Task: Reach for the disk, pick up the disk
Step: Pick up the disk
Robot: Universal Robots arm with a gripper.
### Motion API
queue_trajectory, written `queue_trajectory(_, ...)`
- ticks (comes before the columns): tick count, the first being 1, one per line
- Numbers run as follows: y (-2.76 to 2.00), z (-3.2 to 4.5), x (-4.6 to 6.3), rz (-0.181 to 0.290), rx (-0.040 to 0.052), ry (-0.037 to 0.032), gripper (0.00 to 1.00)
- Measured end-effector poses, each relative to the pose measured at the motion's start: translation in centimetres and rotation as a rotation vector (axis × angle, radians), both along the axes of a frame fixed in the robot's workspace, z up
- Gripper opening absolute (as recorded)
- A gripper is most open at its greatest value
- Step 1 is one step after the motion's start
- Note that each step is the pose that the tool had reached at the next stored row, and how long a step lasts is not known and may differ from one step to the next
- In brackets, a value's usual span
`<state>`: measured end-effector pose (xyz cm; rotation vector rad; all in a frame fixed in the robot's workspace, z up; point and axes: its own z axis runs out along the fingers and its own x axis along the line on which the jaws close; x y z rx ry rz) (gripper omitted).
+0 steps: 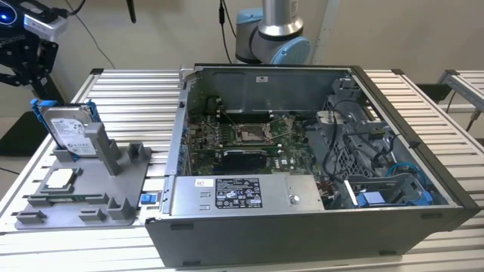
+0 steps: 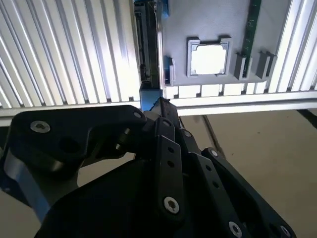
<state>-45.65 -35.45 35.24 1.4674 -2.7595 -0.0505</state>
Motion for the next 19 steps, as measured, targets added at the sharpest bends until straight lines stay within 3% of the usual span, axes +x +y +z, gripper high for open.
queue_trajectory(19, 0.0, -0.3, 0.0, 0.347, 0.0002, -0.0014, 0.0)
